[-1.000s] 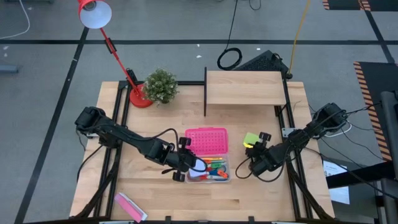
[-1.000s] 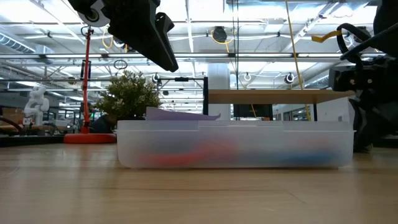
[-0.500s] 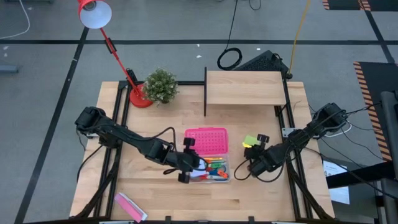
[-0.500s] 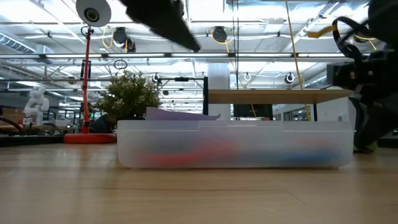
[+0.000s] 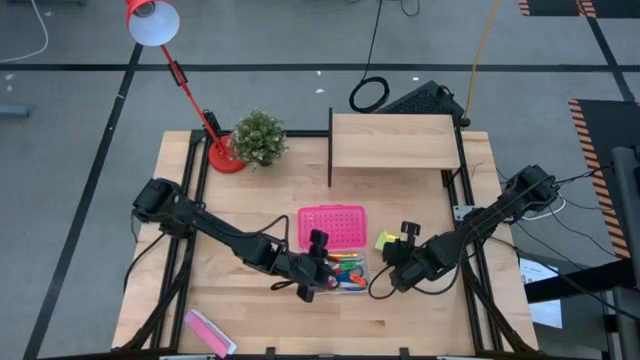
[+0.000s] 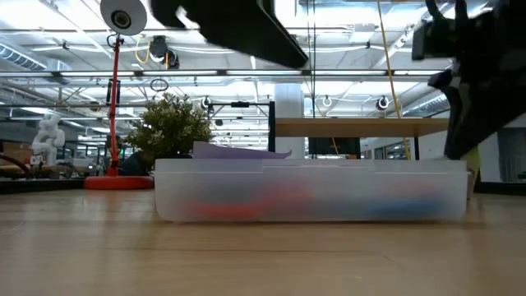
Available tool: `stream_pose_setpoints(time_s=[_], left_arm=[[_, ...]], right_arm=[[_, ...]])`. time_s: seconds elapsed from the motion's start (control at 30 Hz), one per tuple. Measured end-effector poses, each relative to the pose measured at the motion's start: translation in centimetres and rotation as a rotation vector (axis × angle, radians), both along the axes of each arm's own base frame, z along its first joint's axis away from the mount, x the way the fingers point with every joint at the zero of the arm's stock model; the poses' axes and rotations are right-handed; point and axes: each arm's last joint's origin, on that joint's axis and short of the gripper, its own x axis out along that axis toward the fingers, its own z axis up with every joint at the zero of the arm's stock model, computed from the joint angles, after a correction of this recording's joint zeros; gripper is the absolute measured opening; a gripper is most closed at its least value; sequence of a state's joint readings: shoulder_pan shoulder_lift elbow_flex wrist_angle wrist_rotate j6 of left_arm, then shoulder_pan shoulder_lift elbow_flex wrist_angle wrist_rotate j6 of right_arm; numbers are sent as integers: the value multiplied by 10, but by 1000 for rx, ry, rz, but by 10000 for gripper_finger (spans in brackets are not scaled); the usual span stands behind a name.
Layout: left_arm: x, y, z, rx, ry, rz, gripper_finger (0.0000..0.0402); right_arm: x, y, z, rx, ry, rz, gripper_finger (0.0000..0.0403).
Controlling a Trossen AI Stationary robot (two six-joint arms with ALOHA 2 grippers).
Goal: Pack school essentials
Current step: Put the green sticky notes into the supply box
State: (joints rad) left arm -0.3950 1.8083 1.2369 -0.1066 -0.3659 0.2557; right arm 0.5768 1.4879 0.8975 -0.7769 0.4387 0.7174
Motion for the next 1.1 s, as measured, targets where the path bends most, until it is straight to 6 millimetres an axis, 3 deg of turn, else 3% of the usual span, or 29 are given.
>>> stream_pose_setpoints(time_s=[0.13, 0.3, 0.5, 0.73, 1.0, 1.1], left_arm=[[11, -1, -14, 93, -57, 44, 201], [28, -1, -22, 83, -182, 69, 262], [41, 4, -37, 45, -228, 51, 277], [44, 6, -37, 59, -255, 49, 200], [37, -8, -35, 211, -236, -17, 23], [33, -10, -27, 254, -248, 40, 21]], right_arm=[[2, 7, 16, 32, -59, 26, 0], [-1, 16, 37, 61, -200, 70, 0], [0, 28, 55, 103, -356, 178, 0], [10, 38, 65, 125, -485, 299, 0], [11, 40, 67, 125, -514, 320, 15], [11, 41, 68, 135, -524, 316, 57]])
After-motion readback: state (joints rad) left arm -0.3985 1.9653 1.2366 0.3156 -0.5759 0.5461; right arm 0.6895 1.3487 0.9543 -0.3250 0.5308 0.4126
